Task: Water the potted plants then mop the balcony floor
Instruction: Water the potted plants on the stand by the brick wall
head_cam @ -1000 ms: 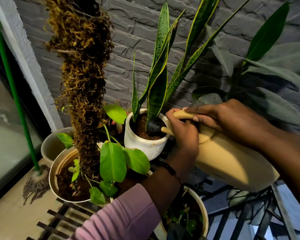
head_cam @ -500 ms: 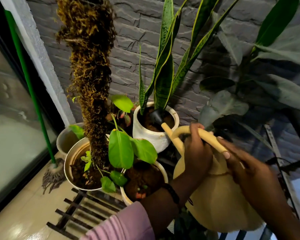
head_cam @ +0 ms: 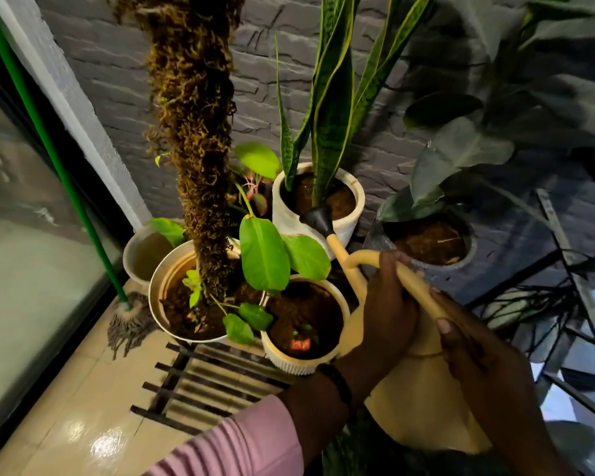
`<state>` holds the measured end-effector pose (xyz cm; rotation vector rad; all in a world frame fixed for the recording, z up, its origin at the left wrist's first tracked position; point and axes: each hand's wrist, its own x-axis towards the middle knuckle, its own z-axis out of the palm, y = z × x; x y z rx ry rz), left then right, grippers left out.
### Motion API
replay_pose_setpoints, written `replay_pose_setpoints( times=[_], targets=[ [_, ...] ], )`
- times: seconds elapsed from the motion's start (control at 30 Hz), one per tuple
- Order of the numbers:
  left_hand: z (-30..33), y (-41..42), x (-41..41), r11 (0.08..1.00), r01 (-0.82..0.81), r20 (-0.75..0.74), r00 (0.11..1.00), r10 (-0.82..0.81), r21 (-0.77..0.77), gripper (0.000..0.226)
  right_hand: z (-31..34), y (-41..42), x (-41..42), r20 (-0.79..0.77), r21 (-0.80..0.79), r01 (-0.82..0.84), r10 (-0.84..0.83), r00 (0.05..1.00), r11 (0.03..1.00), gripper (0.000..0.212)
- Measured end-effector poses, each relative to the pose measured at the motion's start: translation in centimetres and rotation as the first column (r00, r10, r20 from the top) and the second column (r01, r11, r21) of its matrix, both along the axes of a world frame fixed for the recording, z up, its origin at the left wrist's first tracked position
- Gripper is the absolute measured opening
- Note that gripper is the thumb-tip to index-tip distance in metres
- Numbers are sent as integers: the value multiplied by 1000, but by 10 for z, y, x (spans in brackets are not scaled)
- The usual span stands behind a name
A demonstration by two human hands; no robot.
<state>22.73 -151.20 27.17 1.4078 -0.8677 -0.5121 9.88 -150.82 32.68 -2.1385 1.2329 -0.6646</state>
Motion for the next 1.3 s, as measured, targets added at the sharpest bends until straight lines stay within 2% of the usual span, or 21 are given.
replay_pose_setpoints(
  times=[0.1,0.27,0.43,0.57,0.7,0.8,0.9,0.93,0.97,1.0,1.03,1.07,1.1,1.17,1.2,1.3],
  targets=[
    [2,14,-4,999,27,-24,999,-28,-35,23,4,13,-6,-5,-55,27,-28,1000,998,30],
    [-3,33,-14,998,59,-98,993,-61,-15,17,12,31,-14,-109,-36,-16,12,994,999,39],
    [-14,53,-21,994,63,-175,984,-47,86,20,11,35,-16,-222,-32,-133,123,967,991,40],
    [-13,63,-20,980,91,-257,966,-43,176,34,6,34,-8,-208,-18,-234,225,952,972,42],
    [-22,65,-17,973,134,-333,941,-66,188,24,-2,25,1,-201,52,-314,318,927,948,37],
    [-29,62,-18,981,104,-340,939,-42,165,23,2,19,9,-200,72,-379,386,901,923,37],
    [-42,53,-16,961,51,-227,974,12,270,10,7,14,16,-217,73,-405,411,885,911,35],
    [-46,48,-16,961,-33,-205,974,92,273,17,7,11,17,-244,91,-399,408,879,913,32],
    [-47,46,-16,959,-114,-368,906,208,261,27,7,8,19,-277,104,-388,401,873,916,33],
    [-47,45,-14,959,-113,-553,797,244,260,31,8,6,21,-305,113,-382,398,865,917,34],
    [-50,40,-11,964,-97,-627,742,235,246,33,10,5,23,-324,118,-380,398,858,917,35],
    [-53,37,-12,963,-108,-621,745,243,247,33,12,4,25,-339,117,-382,398,852,917,35],
    [-54,35,-12,960,-121,-557,793,246,252,32,14,3,26,-355,111,-383,396,847,917,35],
    [-57,29,-13,973,-75,-332,932,147,220,25,15,0,29,-383,100,-382,390,837,919,35],
    [-56,29,-14,977,-8,-347,934,83,214,23,16,-1,30,-390,96,-383,389,835,919,36],
    [-52,29,-7,936,-35,-388,904,179,351,37,16,-3,35,-432,93,-398,397,809,912,37]
  ],
)
